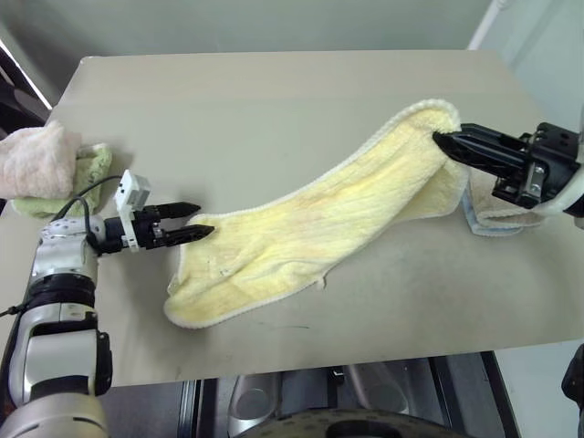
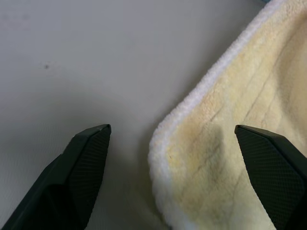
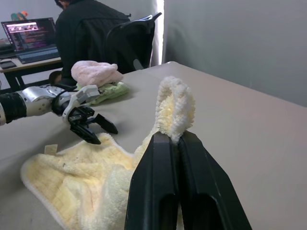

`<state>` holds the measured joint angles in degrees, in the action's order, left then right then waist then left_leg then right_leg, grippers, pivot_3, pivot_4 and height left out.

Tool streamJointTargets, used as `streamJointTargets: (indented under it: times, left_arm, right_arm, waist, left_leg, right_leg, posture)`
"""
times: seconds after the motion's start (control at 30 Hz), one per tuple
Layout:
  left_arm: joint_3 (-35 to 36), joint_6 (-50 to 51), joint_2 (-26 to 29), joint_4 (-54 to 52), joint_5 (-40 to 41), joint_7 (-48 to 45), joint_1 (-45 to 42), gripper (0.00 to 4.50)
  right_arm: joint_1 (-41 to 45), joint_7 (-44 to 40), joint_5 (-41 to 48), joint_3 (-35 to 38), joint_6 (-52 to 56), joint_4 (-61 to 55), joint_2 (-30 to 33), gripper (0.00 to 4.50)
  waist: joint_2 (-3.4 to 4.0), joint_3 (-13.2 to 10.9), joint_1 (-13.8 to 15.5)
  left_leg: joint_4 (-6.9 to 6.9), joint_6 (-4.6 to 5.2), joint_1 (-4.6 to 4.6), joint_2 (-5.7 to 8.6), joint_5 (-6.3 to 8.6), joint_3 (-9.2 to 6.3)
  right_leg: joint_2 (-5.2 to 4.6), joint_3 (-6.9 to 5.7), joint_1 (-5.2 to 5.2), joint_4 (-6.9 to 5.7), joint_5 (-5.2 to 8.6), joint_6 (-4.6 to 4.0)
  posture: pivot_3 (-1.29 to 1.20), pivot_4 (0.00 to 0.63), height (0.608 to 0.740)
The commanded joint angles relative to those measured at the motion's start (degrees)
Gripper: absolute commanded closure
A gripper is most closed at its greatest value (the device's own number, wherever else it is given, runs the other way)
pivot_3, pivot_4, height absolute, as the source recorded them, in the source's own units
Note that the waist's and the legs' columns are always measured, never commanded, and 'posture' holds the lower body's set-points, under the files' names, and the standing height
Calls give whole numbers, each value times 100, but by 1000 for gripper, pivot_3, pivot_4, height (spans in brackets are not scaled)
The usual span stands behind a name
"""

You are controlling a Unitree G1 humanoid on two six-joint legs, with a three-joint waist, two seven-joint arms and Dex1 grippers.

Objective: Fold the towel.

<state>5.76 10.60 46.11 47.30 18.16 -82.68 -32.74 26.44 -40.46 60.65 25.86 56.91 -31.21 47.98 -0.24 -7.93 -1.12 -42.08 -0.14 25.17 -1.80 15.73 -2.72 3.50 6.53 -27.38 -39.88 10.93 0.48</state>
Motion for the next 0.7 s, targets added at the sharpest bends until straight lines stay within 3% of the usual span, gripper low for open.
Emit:
streamJointTargets:
  times: [0.03, 0.27, 0.3, 0.33, 0.43, 0.7]
  left_arm:
    - [-93, 105, 135, 137, -159, -259, 168, 1255]
    - [-18, 187, 109, 196, -82, -433, 63, 3797]
    - [55, 214, 78, 208, -12, -426, 7, 3895]
    - [162, 227, 24, 209, 86, -391, -71, 4280]
    - [369, 257, -90, 215, 249, -285, -252, 4462]
    - [1338, -418, -733, 666, 663, 1290, -1382, 4462]
  right_arm:
    - [15, 67, 120, 60, -186, -32, 101, 4500]
    - [-45, 61, 15, -35, -361, 51, 101, 4500]
    - [-68, 50, -2, -37, -385, 62, 106, 4500]
    - [-112, 41, -21, -29, -403, 74, 114, 4500]
    - [-243, 15, -66, -14, -453, 121, 167, 4500]
    - [-497, 74, -775, 49, -1264, 515, -2, 4500]
  waist:
    - [1, 0, -4]
    - [0, 0, 11]
    - [0, 0, 14]
    - [0, 0, 17]
    - [-3, 0, 39]
    - [-7, 0, 126]
  left_leg:
    - [1, 0, 0, 0, 0, 0]
    - [0, 7, 4, 1, 6, 0]
    - [0, 7, 5, 1, 6, 0]
    - [0, 9, 6, 1, 7, 0]
    - [0, 11, 10, 1, 9, -1]
    - [-18, 18, 25, 4, 4, -5]
  right_leg:
    - [0, 0, 0, 0, 0, -1]
    - [-6, 0, 0, 0, -4, -9]
    - [-7, 0, 0, 0, -4, -9]
    - [-6, 0, -2, 0, -8, -16]
    - [-7, -1, -3, 0, -22, -44]
    - [-9, -1, -4, 8, -45, -21]
  posture:
    - [0, 150, 703]
    - [0, 150, 703]
    - [0, 150, 703]
    - [0, 150, 703]
    - [0, 150, 703]
    - [0, 150, 703]
